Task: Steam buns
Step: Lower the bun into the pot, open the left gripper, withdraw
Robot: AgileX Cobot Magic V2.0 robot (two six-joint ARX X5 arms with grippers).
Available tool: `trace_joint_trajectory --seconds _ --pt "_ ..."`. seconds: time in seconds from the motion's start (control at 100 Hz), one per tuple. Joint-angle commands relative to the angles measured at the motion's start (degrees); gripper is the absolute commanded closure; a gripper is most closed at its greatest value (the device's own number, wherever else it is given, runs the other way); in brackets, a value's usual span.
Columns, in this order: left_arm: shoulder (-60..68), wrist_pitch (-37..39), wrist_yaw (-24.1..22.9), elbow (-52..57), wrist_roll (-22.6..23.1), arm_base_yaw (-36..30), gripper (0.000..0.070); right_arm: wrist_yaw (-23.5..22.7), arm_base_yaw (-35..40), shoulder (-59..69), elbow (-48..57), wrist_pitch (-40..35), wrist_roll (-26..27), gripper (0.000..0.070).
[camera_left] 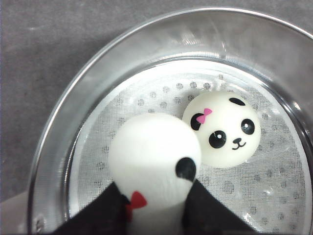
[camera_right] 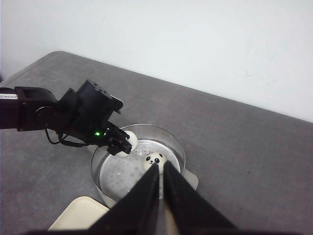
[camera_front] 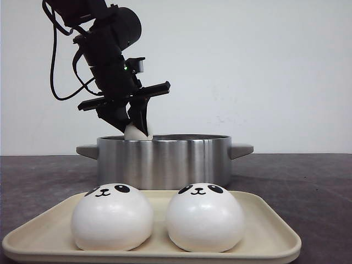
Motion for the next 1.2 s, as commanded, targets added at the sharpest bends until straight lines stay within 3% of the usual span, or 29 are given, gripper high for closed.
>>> trace_joint_trajectory --seconds 0.0,0.18,0.31,0.36,0.64,0.82,0.89,1.05,1.19 --pt "2.29 0.26 -0.11 1.53 1.44 -0.17 0.0411 0.20 0.68 0.59 1.03 0.42 0.48 0.0692" --pt "2.43 0.44 -0.13 1.53 3.52 -0.17 0.0370 0.20 0.68 1.01 1.03 0.39 0.48 0.0692" --pt "2.43 -0.22 -0.11 1.53 3.52 -0.15 0.0173 0.17 0.68 1.40 1.03 0.48 0.50 0.0692" --pt "2.43 -0.42 -0.11 1.53 3.52 -0.15 0.0141 0.17 0.68 1.64 1.01 0.44 0.63 0.0692" --pt "2.43 -0.70 -0.11 1.84 3.50 -0.17 0.0142 0.20 0.66 2.34 0.94 -2.14 0.68 0.0692" --pt "2.03 -8.22 -0.11 6.84 2.60 -0.17 0.0188 0.81 0.66 2.47 -1.11 -3.69 0.90 0.0692" --pt "0.44 -9.62 -0.11 8.11 2.14 -0.48 0.0239 0.79 0.66 2.47 -3.61 -3.65 1.09 0.0692" --pt "-7.78 -9.27 -0.11 8.13 -0.85 -1.92 0.0239 0.42 0.61 2.47 -12.50 -2.10 2.49 0.0692" --pt "-17.16 -10.88 -0.11 8.11 -1.62 -3.78 0.0239 -2.99 0.59 2.47 -24.94 3.65 6.51 0.0692"
